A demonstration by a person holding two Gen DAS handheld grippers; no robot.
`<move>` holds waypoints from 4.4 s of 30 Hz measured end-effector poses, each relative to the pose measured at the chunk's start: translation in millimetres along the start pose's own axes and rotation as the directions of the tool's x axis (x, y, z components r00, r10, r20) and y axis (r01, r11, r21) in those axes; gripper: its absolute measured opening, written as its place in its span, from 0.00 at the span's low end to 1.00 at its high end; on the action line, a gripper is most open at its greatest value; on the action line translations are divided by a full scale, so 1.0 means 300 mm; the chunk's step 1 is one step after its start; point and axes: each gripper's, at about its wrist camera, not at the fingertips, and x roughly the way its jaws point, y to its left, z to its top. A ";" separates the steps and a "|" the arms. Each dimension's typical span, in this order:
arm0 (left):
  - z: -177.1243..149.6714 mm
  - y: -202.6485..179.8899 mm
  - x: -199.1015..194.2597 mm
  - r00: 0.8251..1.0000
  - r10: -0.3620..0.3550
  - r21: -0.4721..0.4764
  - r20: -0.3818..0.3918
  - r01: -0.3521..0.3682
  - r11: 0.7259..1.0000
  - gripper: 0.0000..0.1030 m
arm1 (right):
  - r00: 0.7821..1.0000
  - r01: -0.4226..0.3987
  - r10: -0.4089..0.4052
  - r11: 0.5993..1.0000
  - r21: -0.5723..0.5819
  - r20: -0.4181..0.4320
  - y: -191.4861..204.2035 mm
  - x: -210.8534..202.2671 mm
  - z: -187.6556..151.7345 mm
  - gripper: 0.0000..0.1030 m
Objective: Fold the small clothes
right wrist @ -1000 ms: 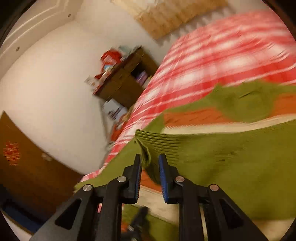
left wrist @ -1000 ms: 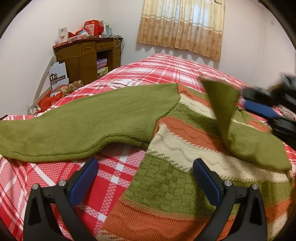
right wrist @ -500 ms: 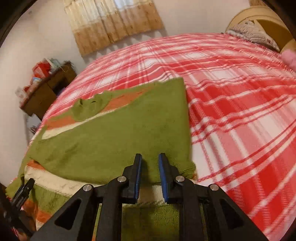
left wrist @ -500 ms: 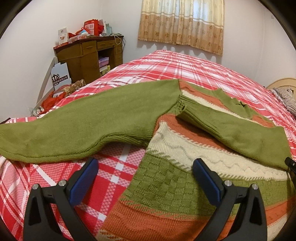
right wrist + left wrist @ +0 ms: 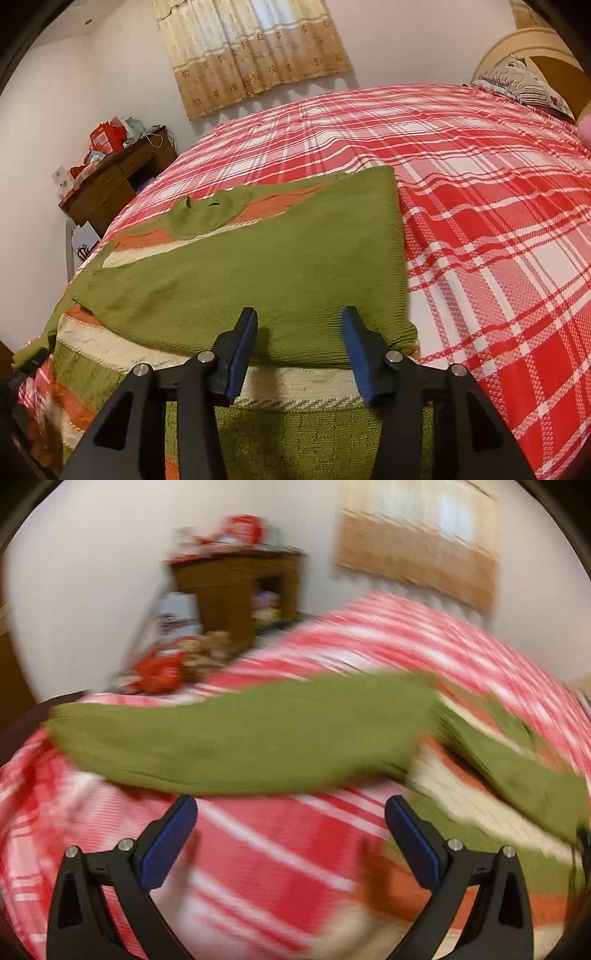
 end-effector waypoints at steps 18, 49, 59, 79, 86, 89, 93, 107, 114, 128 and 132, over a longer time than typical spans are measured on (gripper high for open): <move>0.142 0.616 0.244 0.966 0.206 -0.511 -0.157 -0.258 0.820 0.55 | 1.000 0.010 -0.011 1.000 -0.018 -0.003 0.015 0.002 -0.003 0.54; 0.017 -0.607 -0.129 0.959 -0.265 0.317 0.101 0.222 0.922 0.10 | 0.999 -0.034 0.033 0.999 0.012 0.015 -0.010 -0.006 -0.008 0.54; -0.065 -0.655 -0.035 0.970 -0.225 0.351 -0.090 0.242 0.905 0.27 | 0.999 -0.045 0.045 0.999 0.022 0.020 -0.021 -0.005 -0.005 0.54; -0.134 -0.222 0.023 0.987 -0.157 0.115 -0.025 0.159 0.981 0.93 | 0.989 -0.133 0.134 0.991 0.019 -0.066 0.177 -0.003 0.040 0.67; -0.149 -0.235 0.029 0.985 -0.170 0.123 -0.021 0.171 0.978 1.00 | 0.982 -0.151 0.133 0.979 -0.136 -0.134 0.429 0.156 0.064 0.56; -0.150 -0.222 0.032 0.984 -0.179 0.123 -0.018 0.180 0.976 1.00 | 0.989 -0.078 0.045 0.966 -0.245 -0.138 0.504 0.206 0.030 0.32; -0.149 -0.224 0.038 0.984 -0.176 0.127 -0.013 0.177 0.976 1.00 | 0.996 -0.028 -0.003 0.946 -0.322 -0.094 0.551 0.187 0.028 0.10; -0.145 -0.201 0.036 0.979 -0.204 0.106 -0.014 0.205 0.973 1.00 | 0.957 0.081 0.046 0.905 -0.418 0.285 0.733 -0.214 0.427 0.08; -0.149 -0.203 0.034 0.979 -0.202 0.108 -0.013 0.202 0.973 1.00 | 0.940 0.218 -0.100 0.912 -0.347 0.327 0.485 -0.248 0.472 0.08; -0.144 -0.207 0.040 0.983 -0.185 0.119 -0.017 0.185 0.975 1.00 | 0.987 0.151 -0.149 0.988 0.032 -0.067 -0.153 0.052 0.173 0.33; -0.144 -0.205 0.042 0.984 -0.178 0.123 -0.021 0.180 0.976 1.00 | 0.958 0.275 -0.283 0.952 0.133 0.045 -0.226 -0.098 0.183 0.34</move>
